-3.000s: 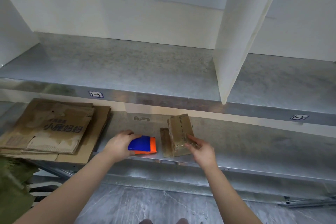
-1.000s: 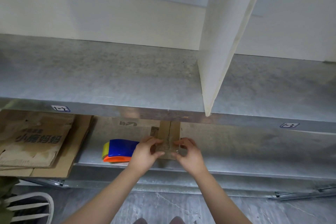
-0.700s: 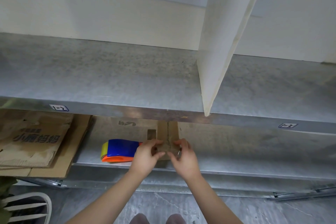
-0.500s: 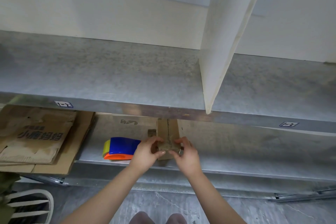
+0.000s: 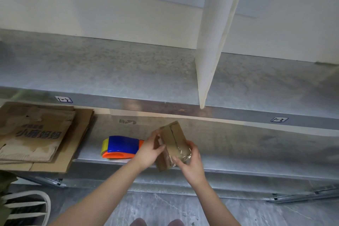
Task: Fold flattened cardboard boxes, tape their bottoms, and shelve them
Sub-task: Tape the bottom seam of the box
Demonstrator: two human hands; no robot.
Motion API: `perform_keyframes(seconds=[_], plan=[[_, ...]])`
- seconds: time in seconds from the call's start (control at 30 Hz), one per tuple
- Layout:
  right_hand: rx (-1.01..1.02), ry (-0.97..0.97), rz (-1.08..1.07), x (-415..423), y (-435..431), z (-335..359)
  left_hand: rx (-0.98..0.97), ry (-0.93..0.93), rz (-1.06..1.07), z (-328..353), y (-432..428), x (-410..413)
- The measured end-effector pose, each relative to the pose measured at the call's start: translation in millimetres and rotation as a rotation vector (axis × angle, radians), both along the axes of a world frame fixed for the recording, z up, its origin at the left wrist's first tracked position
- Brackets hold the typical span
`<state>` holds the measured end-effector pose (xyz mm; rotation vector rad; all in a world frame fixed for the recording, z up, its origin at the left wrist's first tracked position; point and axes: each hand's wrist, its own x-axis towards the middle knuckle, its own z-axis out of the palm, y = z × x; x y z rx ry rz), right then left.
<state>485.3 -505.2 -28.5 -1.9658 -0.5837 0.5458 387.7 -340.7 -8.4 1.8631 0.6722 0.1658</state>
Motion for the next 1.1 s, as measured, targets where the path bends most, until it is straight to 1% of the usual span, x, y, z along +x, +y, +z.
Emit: perform_keyframes(seconds=[0.1,0.13,0.2,0.33,0.4,0.47,0.5,0.57,0.6,0.67,0.7,0.73,0.8,0.87,0.93,1.0,1.07,1.1], plan=[[-0.009,0.182,0.049,-3.8,1.4,4.7,-0.053,0.111,-0.014,9.4,11.8,8.5],[-0.026,0.200,0.050,-4.1,2.2,3.8,-0.041,0.140,-0.033,10.7,11.9,9.9],[-0.044,0.202,0.027,-2.3,5.3,3.2,-0.049,0.138,-0.013,9.9,10.7,11.4],[-0.094,0.214,-0.029,11.1,17.8,14.7,-0.246,0.085,0.078,14.3,6.2,9.5],[-0.106,0.189,-0.008,18.6,22.2,24.4,-0.309,0.044,0.087,19.9,1.1,7.9],[-0.050,0.162,-0.006,23.3,22.2,32.7,-0.379,-0.050,0.136,29.5,-3.1,9.1],[0.009,0.169,-0.020,23.5,21.0,38.0,-0.407,-0.100,0.176,36.4,-4.8,10.3],[0.147,0.221,-0.051,21.7,18.4,49.7,-0.402,-0.180,0.253,49.4,-6.4,12.2],[0.203,0.244,-0.059,20.1,17.3,55.2,-0.367,-0.214,0.277,55.2,-7.7,12.5],[0.264,0.247,-0.046,16.3,16.2,66.5,-0.224,-0.255,0.305,63.0,-10.6,11.0],[0.267,0.220,-0.029,14.5,15.6,70.6,-0.182,-0.252,0.312,63.9,-12.2,9.0],[0.249,0.184,-0.012,12.0,14.3,74.1,-0.201,-0.252,0.308,63.3,-14.3,6.2],[0.177,0.110,0.020,7.9,10.3,75.3,-0.328,-0.261,0.254,58.0,-20.3,-2.8],[0.110,0.064,0.038,5.6,5.3,68.8,-0.400,-0.267,0.219,49.3,-26.0,-12.5],[0.090,0.088,0.036,1.8,-0.5,59.4,-0.414,-0.322,0.254,41.2,-32.5,-20.6],[0.089,0.133,0.035,-3.0,-4.7,51.8,-0.462,-0.365,0.336,36.3,-39.6,-24.4],[0.099,0.175,0.035,-6.9,-7.7,42.6,-0.496,-0.354,0.383,29.3,-44.2,-28.1],[0.088,0.179,0.034,-8.8,-8.1,38.2,-0.487,-0.326,0.367,24.5,-44.9,-29.9]])
